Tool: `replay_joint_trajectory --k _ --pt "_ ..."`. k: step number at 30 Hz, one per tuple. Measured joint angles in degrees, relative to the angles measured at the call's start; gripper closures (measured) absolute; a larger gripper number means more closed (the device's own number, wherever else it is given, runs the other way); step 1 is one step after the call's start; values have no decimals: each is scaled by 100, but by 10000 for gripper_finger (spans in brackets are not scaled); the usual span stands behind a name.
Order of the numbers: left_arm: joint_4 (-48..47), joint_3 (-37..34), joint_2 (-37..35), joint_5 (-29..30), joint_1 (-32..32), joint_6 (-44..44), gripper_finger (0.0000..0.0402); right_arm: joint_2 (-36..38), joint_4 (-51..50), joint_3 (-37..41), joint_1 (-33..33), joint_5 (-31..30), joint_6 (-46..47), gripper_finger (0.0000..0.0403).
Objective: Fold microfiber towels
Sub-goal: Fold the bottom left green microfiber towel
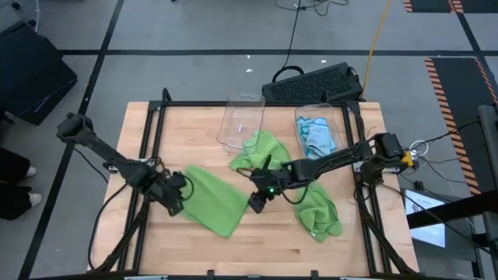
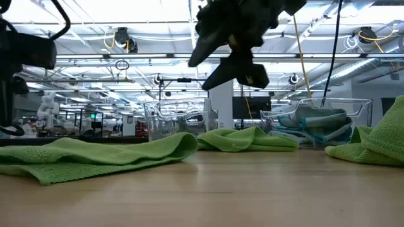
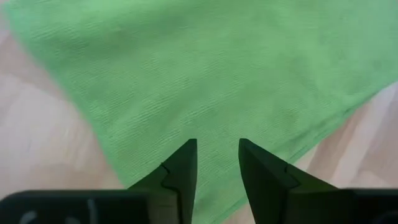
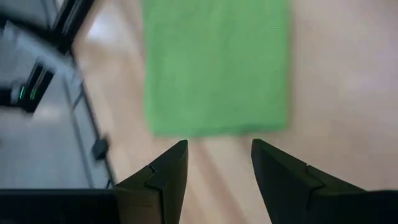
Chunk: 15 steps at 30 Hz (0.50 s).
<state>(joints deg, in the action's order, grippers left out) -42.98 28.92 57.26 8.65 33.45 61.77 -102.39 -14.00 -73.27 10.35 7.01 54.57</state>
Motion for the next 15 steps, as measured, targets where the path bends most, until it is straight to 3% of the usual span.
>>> replay_joint_trajectory --k 7,12,15 --pt "-50 5 -523 568 4 1158 282 0 -112 -7 -331 -252 208 234" --pt "-376 -12 -371 642 -69 3922 282 0 -95 -7 -450 -256 319 234" --pt "136 -53 -180 638 -68 4324 282 0 -94 -5 -446 -252 323 234"
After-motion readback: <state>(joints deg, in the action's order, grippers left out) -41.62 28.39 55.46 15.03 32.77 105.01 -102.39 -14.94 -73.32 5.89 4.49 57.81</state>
